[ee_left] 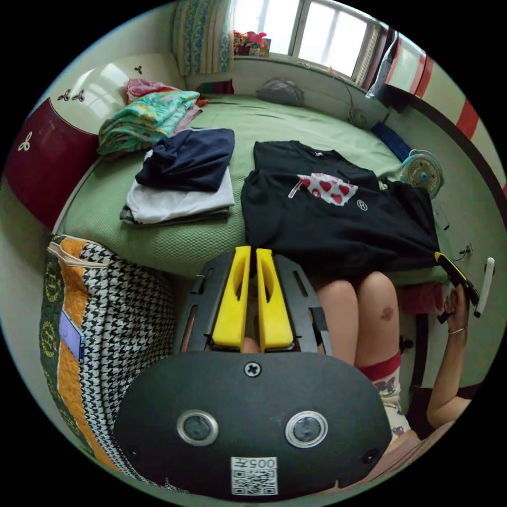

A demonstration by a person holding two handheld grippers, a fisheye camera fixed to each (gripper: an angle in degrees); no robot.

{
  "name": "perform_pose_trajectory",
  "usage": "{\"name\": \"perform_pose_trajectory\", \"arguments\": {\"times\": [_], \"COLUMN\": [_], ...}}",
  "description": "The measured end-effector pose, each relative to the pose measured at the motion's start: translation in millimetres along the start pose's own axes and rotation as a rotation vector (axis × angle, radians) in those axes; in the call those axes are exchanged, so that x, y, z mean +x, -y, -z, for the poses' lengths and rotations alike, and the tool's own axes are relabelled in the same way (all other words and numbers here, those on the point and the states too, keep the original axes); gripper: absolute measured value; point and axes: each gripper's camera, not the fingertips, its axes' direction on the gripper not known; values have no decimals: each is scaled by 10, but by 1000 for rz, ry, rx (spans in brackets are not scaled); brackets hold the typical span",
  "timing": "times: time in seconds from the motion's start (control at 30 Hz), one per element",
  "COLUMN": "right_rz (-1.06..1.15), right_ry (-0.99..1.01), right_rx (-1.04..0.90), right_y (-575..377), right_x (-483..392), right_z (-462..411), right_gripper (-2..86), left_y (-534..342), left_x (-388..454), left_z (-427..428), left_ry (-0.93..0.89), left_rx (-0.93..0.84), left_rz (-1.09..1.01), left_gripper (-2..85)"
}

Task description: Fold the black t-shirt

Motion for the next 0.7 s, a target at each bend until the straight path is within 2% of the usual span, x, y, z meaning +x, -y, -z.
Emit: {"name": "perform_pose_trajectory", "arguments": {"times": [0.37, 0.7], "right_rz": [-2, -34], "right_ry": [-20, -58], "right_rx": [-28, 62], "right_y": [-669, -968], "right_x": [-16, -108], "right_z": [963, 1795], "right_gripper": [-16, -16], "left_y": [-771, -1276], "left_x": [-59, -25], "left_z": [998, 1969], "left_ry": [-62, -76], "left_rx": [17, 145], "left_rz": [87, 84], "left_gripper": [32, 31]}}
